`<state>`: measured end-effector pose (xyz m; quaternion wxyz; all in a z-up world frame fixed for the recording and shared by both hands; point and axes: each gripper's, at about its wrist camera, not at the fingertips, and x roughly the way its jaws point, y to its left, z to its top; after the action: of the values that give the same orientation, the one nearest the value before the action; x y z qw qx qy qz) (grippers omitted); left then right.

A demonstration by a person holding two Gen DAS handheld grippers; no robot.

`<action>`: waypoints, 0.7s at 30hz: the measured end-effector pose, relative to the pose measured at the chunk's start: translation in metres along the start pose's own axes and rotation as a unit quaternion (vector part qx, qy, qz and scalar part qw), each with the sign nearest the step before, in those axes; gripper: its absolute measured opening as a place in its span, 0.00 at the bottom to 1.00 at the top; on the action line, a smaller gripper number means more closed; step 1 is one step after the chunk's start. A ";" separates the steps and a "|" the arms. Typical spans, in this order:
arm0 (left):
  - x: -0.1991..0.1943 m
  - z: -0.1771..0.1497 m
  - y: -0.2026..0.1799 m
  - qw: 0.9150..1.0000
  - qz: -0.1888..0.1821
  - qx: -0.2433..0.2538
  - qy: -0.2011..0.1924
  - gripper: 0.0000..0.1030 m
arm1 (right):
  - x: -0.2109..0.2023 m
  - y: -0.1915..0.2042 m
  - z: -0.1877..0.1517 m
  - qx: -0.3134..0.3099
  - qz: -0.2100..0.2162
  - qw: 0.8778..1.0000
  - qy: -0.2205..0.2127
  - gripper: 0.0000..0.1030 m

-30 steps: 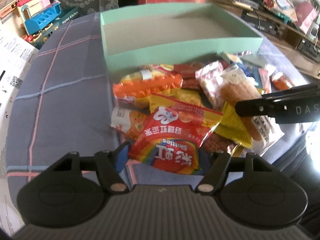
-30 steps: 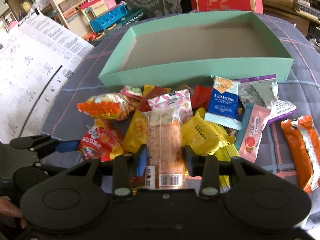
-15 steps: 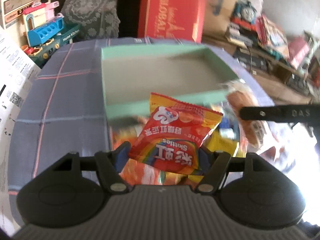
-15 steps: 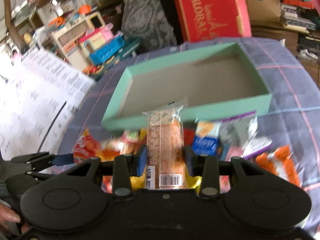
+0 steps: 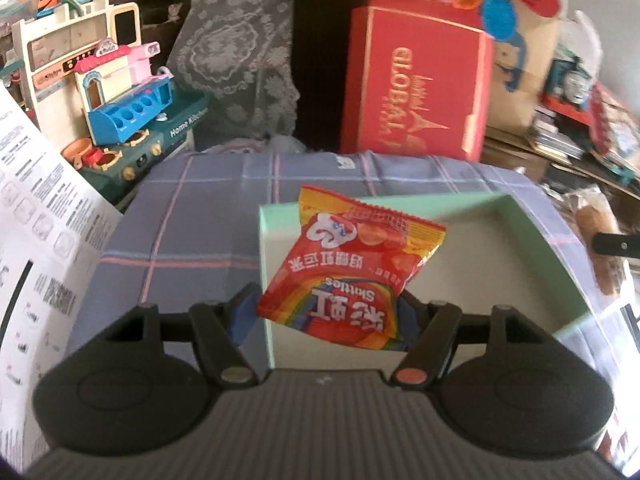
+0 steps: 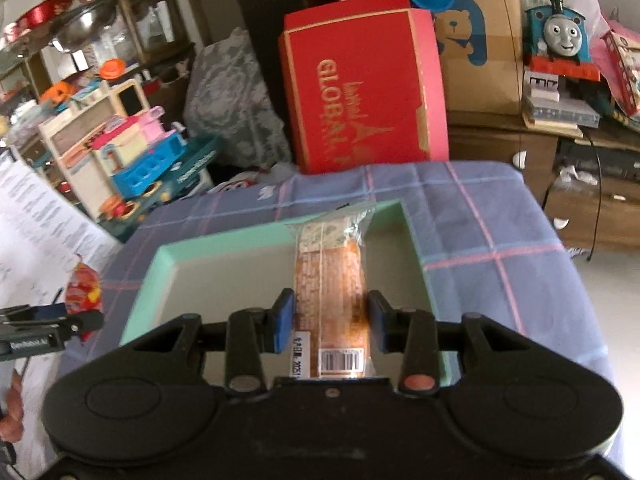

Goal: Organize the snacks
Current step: 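Carry both snacks into the green box and open both tools to release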

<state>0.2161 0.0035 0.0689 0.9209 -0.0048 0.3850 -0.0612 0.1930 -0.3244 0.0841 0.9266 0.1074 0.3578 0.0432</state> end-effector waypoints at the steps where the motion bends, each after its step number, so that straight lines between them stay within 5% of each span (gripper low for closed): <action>1: 0.013 0.008 -0.001 1.000 0.007 -0.002 0.003 0.67 | 0.011 -0.004 0.008 -0.002 -0.004 1.000 0.002 0.37; 10: 0.116 0.032 -0.018 0.997 0.049 0.014 0.053 0.67 | 0.130 -0.020 0.030 -0.016 -0.028 0.998 0.054 0.37; 18: 0.157 0.024 -0.021 0.994 0.071 0.026 0.076 0.69 | 0.190 -0.026 0.030 -0.029 -0.034 0.995 0.084 0.37; 19: 0.158 0.023 -0.022 0.994 0.075 0.030 0.076 0.71 | 0.193 -0.027 0.030 -0.025 -0.032 0.996 0.084 0.41; 21: 0.158 0.022 -0.025 0.994 0.078 0.035 0.074 0.86 | 0.190 -0.029 0.031 -0.006 -0.023 0.996 0.082 0.68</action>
<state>0.3389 -0.0405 -0.0259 0.8912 0.0624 0.4493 -0.0025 0.3542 -0.3281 -0.0246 0.8955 0.0893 0.4349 0.0324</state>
